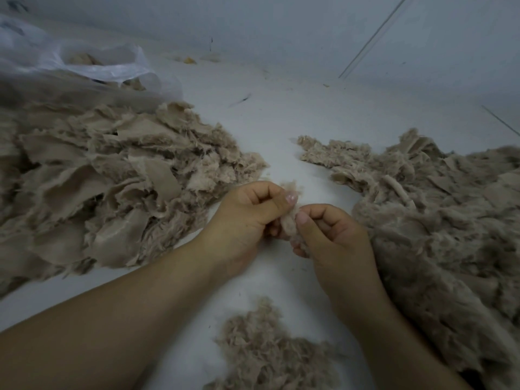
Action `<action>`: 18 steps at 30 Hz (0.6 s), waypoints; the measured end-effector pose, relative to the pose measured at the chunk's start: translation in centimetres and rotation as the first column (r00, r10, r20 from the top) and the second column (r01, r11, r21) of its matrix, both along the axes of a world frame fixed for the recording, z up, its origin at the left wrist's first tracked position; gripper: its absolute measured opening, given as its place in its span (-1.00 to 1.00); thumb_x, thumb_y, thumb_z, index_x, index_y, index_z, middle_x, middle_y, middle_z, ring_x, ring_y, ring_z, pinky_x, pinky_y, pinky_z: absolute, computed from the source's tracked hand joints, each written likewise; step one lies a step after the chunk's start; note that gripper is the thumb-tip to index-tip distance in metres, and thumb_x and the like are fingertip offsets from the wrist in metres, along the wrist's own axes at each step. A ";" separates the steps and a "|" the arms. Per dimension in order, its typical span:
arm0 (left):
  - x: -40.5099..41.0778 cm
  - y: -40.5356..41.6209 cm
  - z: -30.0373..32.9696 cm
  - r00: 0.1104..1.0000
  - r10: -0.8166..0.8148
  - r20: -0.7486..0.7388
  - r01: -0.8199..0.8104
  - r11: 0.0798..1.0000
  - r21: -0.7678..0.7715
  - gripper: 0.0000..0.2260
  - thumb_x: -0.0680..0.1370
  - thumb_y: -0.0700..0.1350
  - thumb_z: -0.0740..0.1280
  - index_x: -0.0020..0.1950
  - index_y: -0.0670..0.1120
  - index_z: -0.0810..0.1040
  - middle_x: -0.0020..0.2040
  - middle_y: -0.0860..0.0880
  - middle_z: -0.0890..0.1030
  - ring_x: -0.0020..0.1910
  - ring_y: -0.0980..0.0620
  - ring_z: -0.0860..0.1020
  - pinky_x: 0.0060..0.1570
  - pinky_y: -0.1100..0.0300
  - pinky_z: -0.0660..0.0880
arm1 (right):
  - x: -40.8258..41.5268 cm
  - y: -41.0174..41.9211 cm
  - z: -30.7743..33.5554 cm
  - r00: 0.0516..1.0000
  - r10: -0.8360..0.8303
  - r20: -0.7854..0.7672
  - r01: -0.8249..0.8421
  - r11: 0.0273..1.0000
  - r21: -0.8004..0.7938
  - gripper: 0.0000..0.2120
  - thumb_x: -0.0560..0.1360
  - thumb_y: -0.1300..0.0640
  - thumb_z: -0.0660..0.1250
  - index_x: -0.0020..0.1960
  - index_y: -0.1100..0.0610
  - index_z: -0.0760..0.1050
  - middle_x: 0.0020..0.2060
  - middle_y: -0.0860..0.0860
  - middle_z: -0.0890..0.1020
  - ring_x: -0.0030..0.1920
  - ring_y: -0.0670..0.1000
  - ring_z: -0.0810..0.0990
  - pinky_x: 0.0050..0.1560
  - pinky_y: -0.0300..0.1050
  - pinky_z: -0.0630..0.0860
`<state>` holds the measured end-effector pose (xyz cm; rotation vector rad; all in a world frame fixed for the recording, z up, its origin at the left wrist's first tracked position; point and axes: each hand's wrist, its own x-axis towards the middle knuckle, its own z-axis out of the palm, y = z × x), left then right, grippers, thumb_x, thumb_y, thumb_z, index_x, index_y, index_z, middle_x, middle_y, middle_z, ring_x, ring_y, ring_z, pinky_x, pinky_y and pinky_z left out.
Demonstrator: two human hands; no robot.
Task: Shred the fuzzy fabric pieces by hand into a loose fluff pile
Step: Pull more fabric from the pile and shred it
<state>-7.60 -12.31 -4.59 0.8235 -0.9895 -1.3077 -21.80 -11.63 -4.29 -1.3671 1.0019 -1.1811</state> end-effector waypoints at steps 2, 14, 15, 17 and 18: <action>0.0 0.0 -0.1 0.999 0.043 -0.024 -0.043 0.999 0.009 -0.88 0.42 -0.11 0.42 -0.27 -0.13 0.65 -0.48 -0.06 0.44 -0.49 0.06 0.34 -0.44 0.27 0.40 | 0.0 0.0 0.1 0.999 -0.012 0.030 0.012 1.000 0.024 -0.93 0.57 0.26 0.34 -0.07 0.21 0.59 -0.24 0.10 0.71 -0.25 -0.06 0.65 -0.24 -0.25 0.58; 1.6 -0.1 0.3 0.964 -0.104 -0.244 0.129 0.988 0.088 -0.74 0.29 -0.11 0.46 -0.49 -0.18 0.47 -0.58 -0.04 0.20 -0.58 0.03 0.14 -0.47 0.22 0.27 | -0.1 -0.3 0.0 0.985 -0.139 0.101 0.128 0.986 0.108 -0.88 0.56 0.30 0.34 -0.10 0.14 0.60 -0.36 0.02 0.67 -0.35 -0.06 0.64 -0.31 -0.28 0.56; 1.8 0.1 0.4 0.954 -0.183 -0.238 0.205 0.976 0.071 -0.71 0.24 -0.13 0.50 -0.51 -0.22 0.43 -0.60 -0.04 0.21 -0.59 0.02 0.12 -0.46 0.23 0.25 | -0.1 -0.3 0.0 0.985 -0.147 0.086 0.138 0.985 0.100 -0.88 0.56 0.30 0.34 -0.10 0.14 0.60 -0.36 0.02 0.67 -0.37 -0.07 0.63 -0.32 -0.28 0.55; 2.0 0.4 0.6 0.938 -0.294 -0.185 0.309 0.949 0.055 -0.60 0.18 -0.20 0.50 -0.54 -0.33 0.29 -0.64 -0.04 0.22 -0.61 0.04 0.07 -0.46 0.25 0.24 | -0.1 -0.3 0.0 0.986 -0.161 0.048 0.157 0.984 0.080 -0.87 0.57 0.29 0.33 -0.10 0.14 0.61 -0.38 0.01 0.67 -0.39 -0.10 0.60 -0.34 -0.29 0.54; 2.1 0.5 0.6 0.931 -0.327 -0.162 0.339 0.940 0.050 -0.58 0.19 -0.22 0.48 -0.55 -0.34 0.23 -0.64 -0.05 0.17 -0.61 0.05 0.05 -0.47 0.27 0.24 | -0.2 -0.2 0.0 0.985 -0.166 0.035 0.164 0.984 0.074 -0.87 0.58 0.29 0.32 -0.09 0.14 0.61 -0.38 0.00 0.67 -0.40 -0.11 0.59 -0.35 -0.30 0.53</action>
